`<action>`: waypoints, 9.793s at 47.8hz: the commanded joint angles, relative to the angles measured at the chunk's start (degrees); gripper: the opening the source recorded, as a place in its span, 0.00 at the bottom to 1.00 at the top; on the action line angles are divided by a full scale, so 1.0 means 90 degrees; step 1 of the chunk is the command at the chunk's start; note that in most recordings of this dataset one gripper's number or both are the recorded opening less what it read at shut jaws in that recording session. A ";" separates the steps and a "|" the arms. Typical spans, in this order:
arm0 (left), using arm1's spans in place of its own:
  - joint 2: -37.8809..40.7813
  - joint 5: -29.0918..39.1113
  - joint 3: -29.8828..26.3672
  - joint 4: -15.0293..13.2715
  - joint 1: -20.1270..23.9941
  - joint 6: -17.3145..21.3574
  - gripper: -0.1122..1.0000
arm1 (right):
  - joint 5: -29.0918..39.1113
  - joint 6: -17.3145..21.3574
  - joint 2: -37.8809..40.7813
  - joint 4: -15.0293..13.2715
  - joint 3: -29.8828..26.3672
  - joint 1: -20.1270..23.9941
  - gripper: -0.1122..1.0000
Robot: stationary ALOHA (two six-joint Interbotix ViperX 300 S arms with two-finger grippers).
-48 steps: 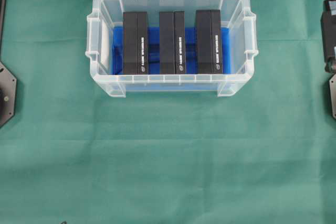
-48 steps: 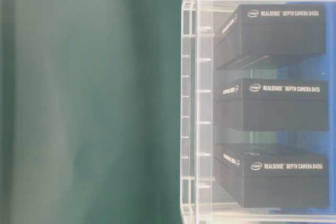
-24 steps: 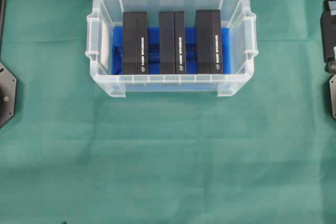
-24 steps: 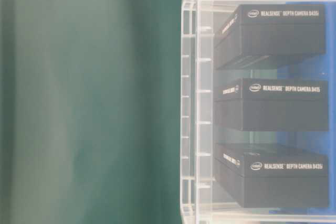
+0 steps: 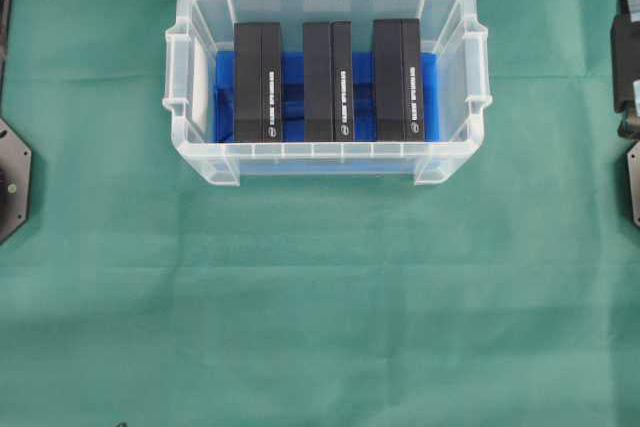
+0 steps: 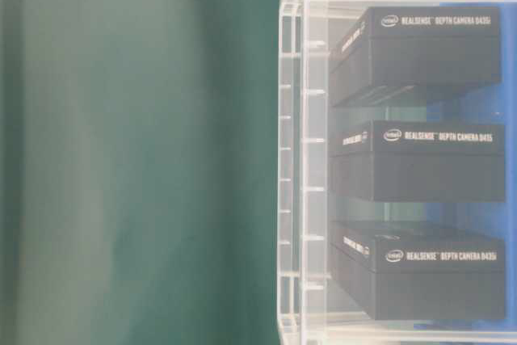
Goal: Take the box out of the case with the left arm.
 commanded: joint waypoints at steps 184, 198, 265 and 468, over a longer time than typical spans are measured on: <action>0.6230 -0.1113 -0.5908 -0.0117 -0.1934 -0.0898 0.96 | 0.0039 0.0029 -0.0049 -0.0410 -0.0098 -0.0010 0.10; 0.6240 -0.1123 -0.5908 -0.0117 -0.1934 -0.0908 0.96 | 0.0039 0.0029 -0.0039 -0.0410 -0.0107 -0.0010 0.10; 0.6328 -0.2432 -0.4502 -0.0127 -0.1934 -0.0986 0.96 | 0.0029 0.0039 -0.0098 -0.0410 -0.0029 -0.0010 0.10; 0.5977 -0.0205 -0.6709 -0.0234 -0.1982 -0.1250 0.65 | -0.0117 0.0059 -0.0293 -0.0430 0.0176 -0.0010 0.10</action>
